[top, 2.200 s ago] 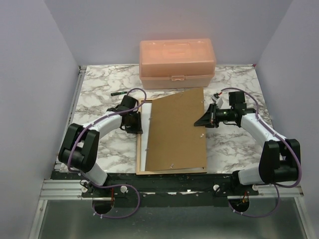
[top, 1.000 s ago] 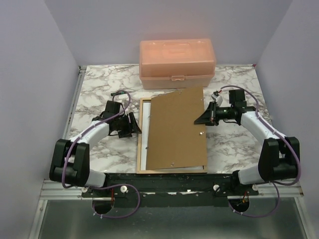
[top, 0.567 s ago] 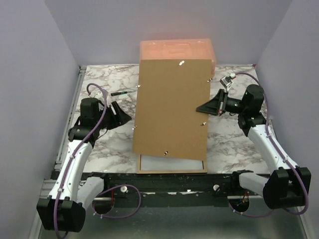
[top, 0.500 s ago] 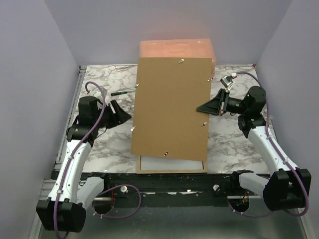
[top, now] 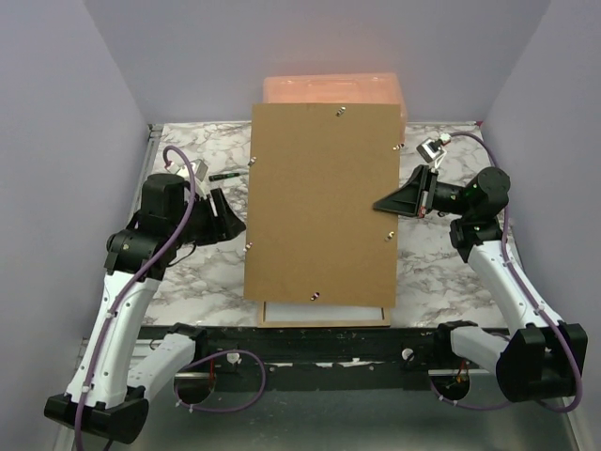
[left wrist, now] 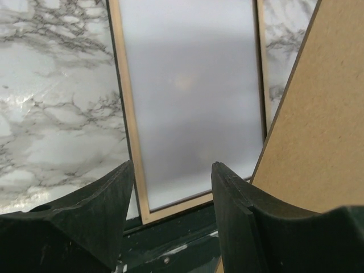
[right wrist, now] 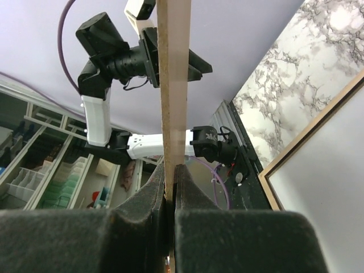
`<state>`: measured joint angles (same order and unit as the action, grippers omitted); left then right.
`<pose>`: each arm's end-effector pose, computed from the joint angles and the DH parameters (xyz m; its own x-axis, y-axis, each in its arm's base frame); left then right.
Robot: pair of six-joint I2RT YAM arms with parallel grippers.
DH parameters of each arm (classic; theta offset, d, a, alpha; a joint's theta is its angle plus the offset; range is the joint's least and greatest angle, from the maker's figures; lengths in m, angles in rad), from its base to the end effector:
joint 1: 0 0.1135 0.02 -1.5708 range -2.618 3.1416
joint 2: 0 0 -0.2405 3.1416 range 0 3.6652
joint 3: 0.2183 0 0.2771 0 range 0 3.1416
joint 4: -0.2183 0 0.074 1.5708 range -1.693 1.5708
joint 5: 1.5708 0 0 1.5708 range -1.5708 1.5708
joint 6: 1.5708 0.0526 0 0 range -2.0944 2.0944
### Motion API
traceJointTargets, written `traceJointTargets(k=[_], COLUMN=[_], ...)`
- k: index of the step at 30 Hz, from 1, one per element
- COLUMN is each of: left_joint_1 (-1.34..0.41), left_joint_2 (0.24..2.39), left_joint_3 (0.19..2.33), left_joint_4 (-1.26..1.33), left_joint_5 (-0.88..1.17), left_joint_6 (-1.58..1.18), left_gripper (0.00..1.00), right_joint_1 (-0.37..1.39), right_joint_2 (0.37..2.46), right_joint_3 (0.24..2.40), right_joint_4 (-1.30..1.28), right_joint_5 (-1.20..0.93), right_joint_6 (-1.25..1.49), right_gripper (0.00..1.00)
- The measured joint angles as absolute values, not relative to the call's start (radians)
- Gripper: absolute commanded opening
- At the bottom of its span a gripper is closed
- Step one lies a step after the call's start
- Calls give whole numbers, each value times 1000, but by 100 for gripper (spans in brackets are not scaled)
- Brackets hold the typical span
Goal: Put the photo into the frame
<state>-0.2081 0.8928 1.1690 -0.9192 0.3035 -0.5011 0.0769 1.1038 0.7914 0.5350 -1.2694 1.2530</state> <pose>0.2046 -0.0593 0.3579 -0.7217 -0.3161 -0.6158 0.0964 0.8351 -0.5416 0.2703 0.0712 0.3220 -0.8350 0.2185 -0.5050 -0.5064 0.0540 0.8606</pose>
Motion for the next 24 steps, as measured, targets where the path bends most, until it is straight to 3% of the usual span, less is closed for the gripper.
traceJointTargets(k=[11,24], left_joint_1=[-464,-567], left_joint_2=[1029,1032], left_joint_3=[1343,1254], left_joint_4=[-1105,-1192], left_joint_5=[-2,-162], left_joint_6=[-544,-635], left_gripper=[57,62], right_joint_1=[75,75], right_joint_2=[1099,1121], right_joint_3=[785,740], right_joint_4=[527,456], right_joint_5=[-1268,-1246], right_joint_6=[1247,1157], right_gripper=[1,1])
